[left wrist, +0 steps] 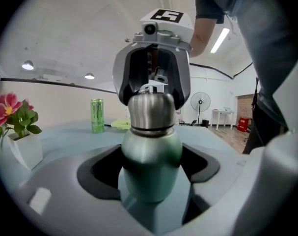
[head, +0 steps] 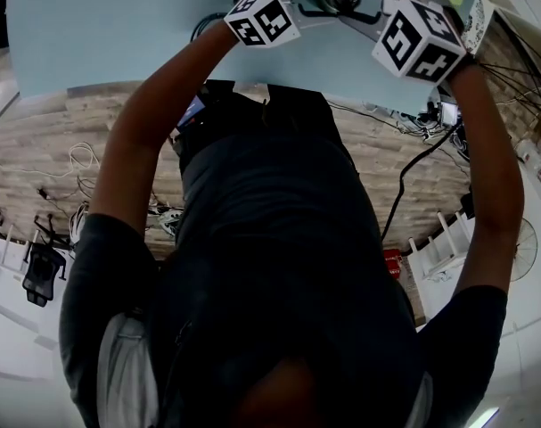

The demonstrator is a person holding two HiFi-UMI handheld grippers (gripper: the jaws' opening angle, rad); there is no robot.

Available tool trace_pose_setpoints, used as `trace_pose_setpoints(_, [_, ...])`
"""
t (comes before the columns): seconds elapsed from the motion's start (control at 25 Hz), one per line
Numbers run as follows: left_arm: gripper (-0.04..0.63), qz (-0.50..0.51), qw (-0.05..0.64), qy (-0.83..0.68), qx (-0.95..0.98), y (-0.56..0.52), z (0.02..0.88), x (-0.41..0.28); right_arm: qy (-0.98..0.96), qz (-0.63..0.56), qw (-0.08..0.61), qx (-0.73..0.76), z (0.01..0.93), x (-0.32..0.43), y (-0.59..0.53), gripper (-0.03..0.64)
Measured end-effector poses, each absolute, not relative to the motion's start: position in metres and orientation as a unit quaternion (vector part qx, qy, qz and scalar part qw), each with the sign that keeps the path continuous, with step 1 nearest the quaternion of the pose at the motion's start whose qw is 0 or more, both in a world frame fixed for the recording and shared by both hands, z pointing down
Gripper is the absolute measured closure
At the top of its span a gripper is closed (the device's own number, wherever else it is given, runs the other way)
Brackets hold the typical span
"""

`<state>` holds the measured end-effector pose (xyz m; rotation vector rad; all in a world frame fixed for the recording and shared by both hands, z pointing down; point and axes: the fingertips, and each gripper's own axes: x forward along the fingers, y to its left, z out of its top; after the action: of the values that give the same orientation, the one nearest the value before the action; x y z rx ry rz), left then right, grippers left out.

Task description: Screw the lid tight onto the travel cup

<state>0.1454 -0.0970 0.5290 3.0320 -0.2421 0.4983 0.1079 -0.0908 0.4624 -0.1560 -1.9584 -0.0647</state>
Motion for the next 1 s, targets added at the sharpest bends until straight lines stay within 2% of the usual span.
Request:
trace_pose_setpoints(0.12, [0.187,0.162,0.029,-0.078,0.983,-0.097,0.528,0.145,-0.845,0.004,0.534,0.024,0.455,0.102,-0.097,0.383])
trace_pose_setpoints(0.6, [0.187,0.159,0.031,-0.082,0.983,-0.097,0.528,0.145,-0.806,0.163,0.37,0.431,0.448,0.114,-0.112,0.383])
trace_pose_setpoints(1.0, [0.187,0.159,0.033,-0.085,0.983,-0.097,0.528,0.145,-0.799,0.148,0.374,0.446,0.449,0.114,-0.111,0.382])
